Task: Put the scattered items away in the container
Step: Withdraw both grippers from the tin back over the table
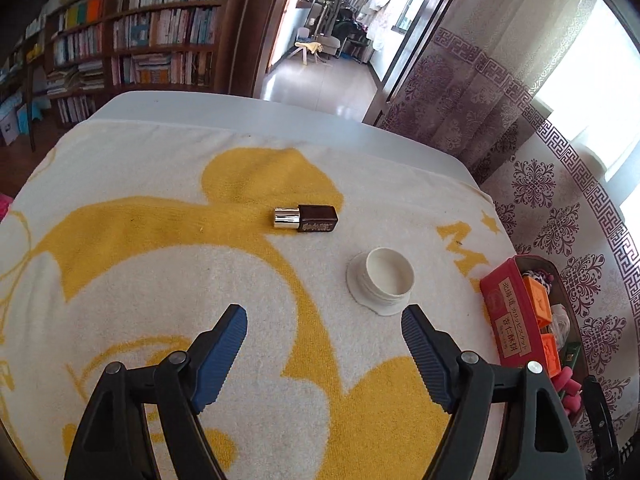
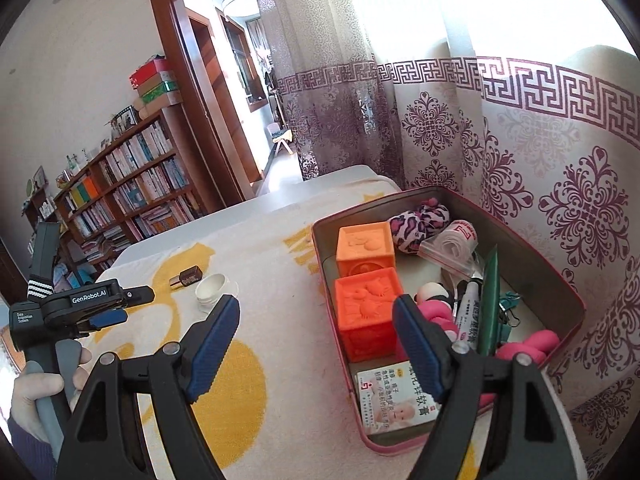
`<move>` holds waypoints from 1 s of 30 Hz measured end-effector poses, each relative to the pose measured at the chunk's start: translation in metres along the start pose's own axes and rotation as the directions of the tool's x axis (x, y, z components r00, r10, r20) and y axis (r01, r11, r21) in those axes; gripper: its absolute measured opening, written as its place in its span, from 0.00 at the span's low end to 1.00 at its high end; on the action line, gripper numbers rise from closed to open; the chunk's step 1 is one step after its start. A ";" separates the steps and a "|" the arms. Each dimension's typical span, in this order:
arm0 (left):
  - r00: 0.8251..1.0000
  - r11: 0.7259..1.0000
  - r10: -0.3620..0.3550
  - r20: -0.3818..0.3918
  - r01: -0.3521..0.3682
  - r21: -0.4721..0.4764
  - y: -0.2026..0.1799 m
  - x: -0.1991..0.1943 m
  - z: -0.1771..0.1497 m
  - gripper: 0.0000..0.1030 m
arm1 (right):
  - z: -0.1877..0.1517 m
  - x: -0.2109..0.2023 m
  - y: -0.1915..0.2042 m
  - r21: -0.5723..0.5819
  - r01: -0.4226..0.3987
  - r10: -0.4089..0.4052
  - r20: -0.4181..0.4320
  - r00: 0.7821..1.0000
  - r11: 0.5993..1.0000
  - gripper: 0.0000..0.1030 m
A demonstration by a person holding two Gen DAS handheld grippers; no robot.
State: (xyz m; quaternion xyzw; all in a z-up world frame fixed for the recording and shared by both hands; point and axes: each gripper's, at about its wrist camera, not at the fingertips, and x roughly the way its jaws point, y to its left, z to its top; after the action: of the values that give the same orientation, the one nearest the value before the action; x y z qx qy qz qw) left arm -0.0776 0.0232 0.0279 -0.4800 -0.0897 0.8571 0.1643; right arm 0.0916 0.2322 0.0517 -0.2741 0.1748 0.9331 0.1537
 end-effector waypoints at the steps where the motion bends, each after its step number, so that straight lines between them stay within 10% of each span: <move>1: 1.000 1.000 0.006 -0.003 -0.006 -0.009 0.007 0.000 0.000 0.79 | 0.000 0.003 0.006 -0.014 -0.010 0.010 -0.009 1.000 1.000 0.80; 17: 0.998 0.995 0.060 -0.012 -0.061 -0.073 0.070 -0.003 -0.002 0.79 | -0.002 0.078 0.093 -0.186 -0.112 0.076 -0.188 0.979 0.976 0.81; 30: 0.993 0.996 0.071 -0.091 -0.076 -0.052 0.039 0.043 0.026 0.79 | -0.025 0.104 0.087 -0.154 -0.141 0.099 -0.253 0.962 0.978 0.81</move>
State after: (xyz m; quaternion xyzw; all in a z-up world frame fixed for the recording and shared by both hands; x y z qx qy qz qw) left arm -0.1283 0.0029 -0.0051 -0.5249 -0.0882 0.8376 0.1232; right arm -0.0137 0.1641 -0.0063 -0.3879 0.1282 0.9114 0.0502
